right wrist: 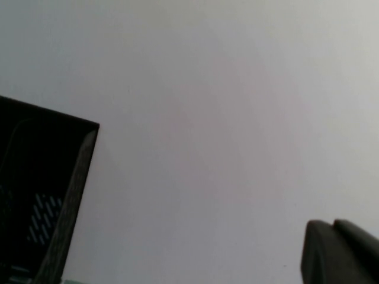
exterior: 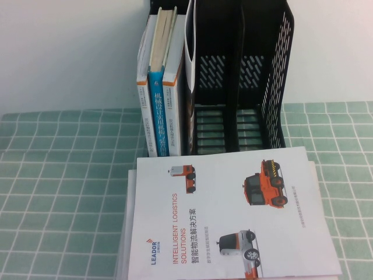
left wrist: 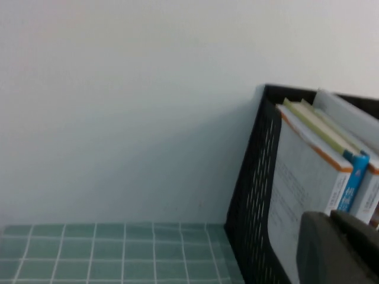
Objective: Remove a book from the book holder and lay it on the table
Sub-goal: Hold the bookshelf
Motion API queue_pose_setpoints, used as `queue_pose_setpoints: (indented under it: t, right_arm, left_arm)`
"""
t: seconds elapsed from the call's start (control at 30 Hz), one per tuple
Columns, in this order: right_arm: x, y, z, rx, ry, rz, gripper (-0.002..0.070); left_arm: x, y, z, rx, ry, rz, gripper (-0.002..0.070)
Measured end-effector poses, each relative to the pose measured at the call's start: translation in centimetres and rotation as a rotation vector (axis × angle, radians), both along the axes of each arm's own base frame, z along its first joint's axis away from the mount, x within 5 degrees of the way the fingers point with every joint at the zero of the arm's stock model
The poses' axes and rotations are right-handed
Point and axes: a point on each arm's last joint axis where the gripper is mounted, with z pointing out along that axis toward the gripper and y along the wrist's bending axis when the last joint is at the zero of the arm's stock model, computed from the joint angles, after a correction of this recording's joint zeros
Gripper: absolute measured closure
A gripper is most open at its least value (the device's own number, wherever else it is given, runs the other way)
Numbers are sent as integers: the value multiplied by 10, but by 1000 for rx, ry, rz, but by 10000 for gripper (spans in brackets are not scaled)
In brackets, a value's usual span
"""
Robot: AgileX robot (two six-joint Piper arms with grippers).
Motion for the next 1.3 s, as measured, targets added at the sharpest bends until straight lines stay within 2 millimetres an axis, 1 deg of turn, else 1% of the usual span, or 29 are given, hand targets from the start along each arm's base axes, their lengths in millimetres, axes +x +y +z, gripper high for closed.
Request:
queue_pose_setpoints:
  t: [0.1, 0.17, 0.3, 0.37, 0.43, 0.53, 0.67, 0.77, 0.87, 0.97, 1.07, 1.13, 1.23, 1.3]
  right_arm:
    - [11, 6, 0, -62, 13, 64, 678]
    - [18, 12, -2, -75, 31, 133, 678]
    - [30, 23, -8, -118, 71, 263, 678]
    - [36, 28, -11, -130, 87, 319, 678]
    - [41, 31, -14, -119, 114, 351, 678]
    - [51, 32, -21, -80, 186, 373, 678]
    - [64, 35, -31, -47, 303, 410, 678]
    - [76, 38, -33, -20, 359, 445, 678]
    - [84, 41, -33, 12, 372, 483, 678]
    - [91, 43, -30, 27, 369, 513, 678]
    - [99, 43, -28, 10, 377, 506, 678]
    - [104, 39, -26, -37, 393, 456, 678]
    - [113, 24, -24, -97, 472, 294, 678]
    - [116, 14, -26, -117, 544, 180, 678]
  left_arm:
    - [18, -5, 3, 32, 68, -26, 678]
    - [29, -8, 8, 70, 54, -45, 678]
    - [44, -19, 24, 121, 4, -108, 678]
    - [53, -30, 28, 142, 6, -169, 678]
    - [61, -44, 29, 156, 24, -241, 678]
    - [78, -69, 20, 169, 66, -334, 678]
    - [99, -107, 0, 179, 109, -422, 678]
    - [114, -131, -16, 177, 147, -444, 678]
    - [127, -144, -31, 150, 200, -425, 678]
    - [135, -149, -38, 105, 244, -405, 678]
    - [137, -150, -35, 69, 245, -388, 678]
    - [138, -151, -32, 59, 243, -391, 678]
    - [137, -153, -31, 58, 266, -413, 678]
    - [137, -154, -31, 60, 276, -422, 678]
